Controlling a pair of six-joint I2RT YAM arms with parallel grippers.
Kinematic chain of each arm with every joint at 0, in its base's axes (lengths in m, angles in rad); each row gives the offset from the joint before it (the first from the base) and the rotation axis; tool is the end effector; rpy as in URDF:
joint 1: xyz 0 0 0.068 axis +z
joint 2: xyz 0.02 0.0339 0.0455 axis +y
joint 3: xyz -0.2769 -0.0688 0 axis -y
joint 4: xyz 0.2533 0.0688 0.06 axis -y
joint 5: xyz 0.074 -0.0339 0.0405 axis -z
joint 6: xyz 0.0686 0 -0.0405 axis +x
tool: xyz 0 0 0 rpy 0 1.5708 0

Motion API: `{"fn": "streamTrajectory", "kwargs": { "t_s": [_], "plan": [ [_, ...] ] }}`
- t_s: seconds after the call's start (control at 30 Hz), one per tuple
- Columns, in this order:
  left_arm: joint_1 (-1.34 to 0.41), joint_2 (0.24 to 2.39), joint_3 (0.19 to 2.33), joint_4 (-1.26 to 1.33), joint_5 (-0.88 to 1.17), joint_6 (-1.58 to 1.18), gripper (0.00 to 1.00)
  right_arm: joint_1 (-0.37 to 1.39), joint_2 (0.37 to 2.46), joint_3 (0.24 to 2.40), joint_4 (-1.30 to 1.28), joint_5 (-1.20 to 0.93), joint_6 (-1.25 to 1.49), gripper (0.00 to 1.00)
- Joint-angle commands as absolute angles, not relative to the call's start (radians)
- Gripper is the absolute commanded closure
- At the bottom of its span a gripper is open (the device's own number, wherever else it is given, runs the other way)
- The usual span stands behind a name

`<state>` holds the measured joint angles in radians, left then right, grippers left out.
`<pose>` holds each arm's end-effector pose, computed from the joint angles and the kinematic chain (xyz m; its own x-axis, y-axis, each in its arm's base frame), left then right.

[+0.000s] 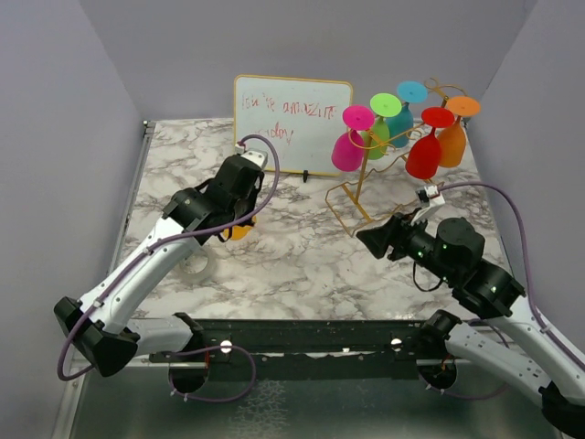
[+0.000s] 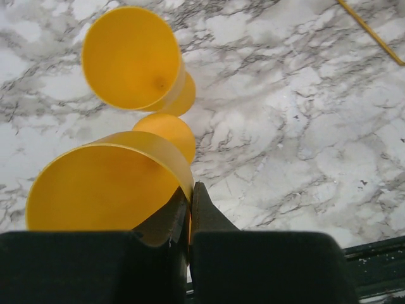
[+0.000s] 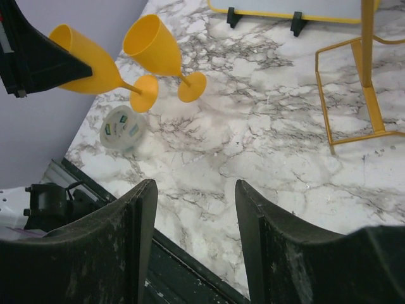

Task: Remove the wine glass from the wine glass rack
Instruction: Place the wine glass at the center of the board.

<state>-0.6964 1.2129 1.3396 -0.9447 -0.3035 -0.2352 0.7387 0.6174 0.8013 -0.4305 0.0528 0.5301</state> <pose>0.2142 -0.1524 0.3626 -0.6506 0.2541 -0.7157 0.3124 0.9485 0.0528 0.1285 0.1121 0.3443 -0.4766 0.2489 -0.8432 -0.4562 0.7498 0.4792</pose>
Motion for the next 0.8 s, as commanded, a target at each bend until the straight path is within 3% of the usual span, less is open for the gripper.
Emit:
{"fn": "streamTrajectory", "kwargs": {
  "t_s": [0.0, 0.23, 0.43, 0.77],
  "plan": [
    [-0.605, 1.171, 1.31, -1.015, -0.336, -0.261, 1.0, 0.743, 0.585, 0.819, -0.515, 0.139, 0.574, 0.41],
    [-0.423, 1.197, 1.316, -0.983, -0.372, -0.148, 1.0, 0.742, 0.585, 0.852, -0.548, 0.161, 0.574, 0.39],
    [-0.196, 1.332, 1.448, -0.898, -0.254, -0.075, 1.0, 0.742, 0.612, 0.904, -0.598, 0.142, 0.589, 0.39],
    [-0.145, 1.611, 1.685, -0.832, -0.065, -0.077, 1.0, 0.742, 0.573, 0.981, -0.683, 0.195, 0.607, 0.38]
  ]
}}
